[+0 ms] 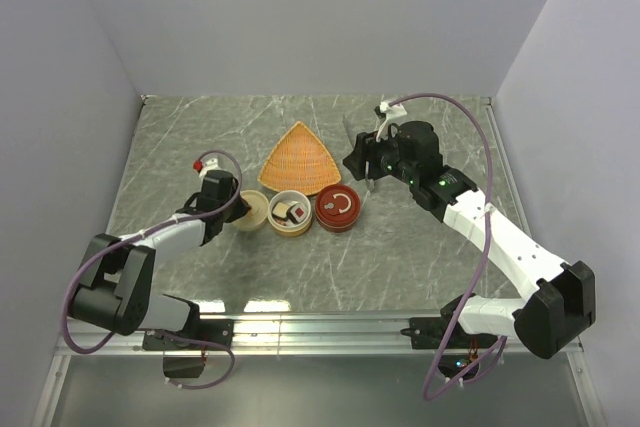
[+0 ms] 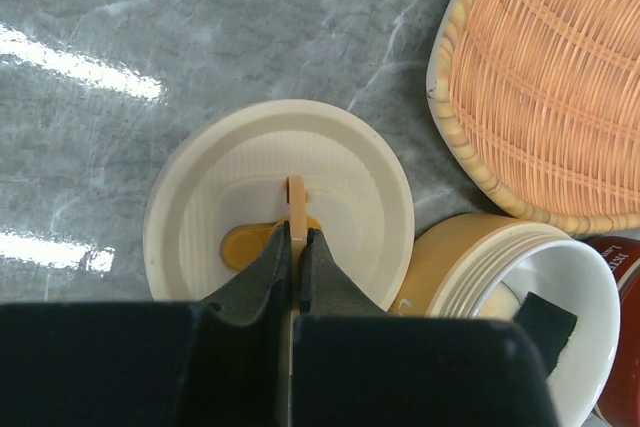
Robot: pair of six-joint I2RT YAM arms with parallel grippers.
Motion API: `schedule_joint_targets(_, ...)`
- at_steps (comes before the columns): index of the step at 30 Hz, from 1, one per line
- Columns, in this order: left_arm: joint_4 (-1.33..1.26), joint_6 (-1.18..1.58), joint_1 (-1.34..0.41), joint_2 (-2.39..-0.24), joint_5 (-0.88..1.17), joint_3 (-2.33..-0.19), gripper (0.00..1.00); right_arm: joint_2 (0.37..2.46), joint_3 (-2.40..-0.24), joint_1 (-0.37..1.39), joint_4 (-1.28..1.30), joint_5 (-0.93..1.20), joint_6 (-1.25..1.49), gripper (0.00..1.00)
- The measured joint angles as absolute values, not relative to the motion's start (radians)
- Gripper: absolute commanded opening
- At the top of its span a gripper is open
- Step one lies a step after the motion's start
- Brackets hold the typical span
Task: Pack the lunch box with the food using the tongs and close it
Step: Pick up the lid of the lunch box with the left arm, then put the lid back on the lunch box
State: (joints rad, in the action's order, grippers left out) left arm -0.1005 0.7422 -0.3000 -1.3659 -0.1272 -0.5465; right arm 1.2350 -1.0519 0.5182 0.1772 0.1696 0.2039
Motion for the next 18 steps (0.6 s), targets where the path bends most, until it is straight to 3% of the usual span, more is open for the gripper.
schedule_joint_targets(18,0.171,0.700,-0.379,-1.191,-0.261,-0.664,0.00,1.235,-1.043,0.512,0.172,0.178,0.204,0.62)
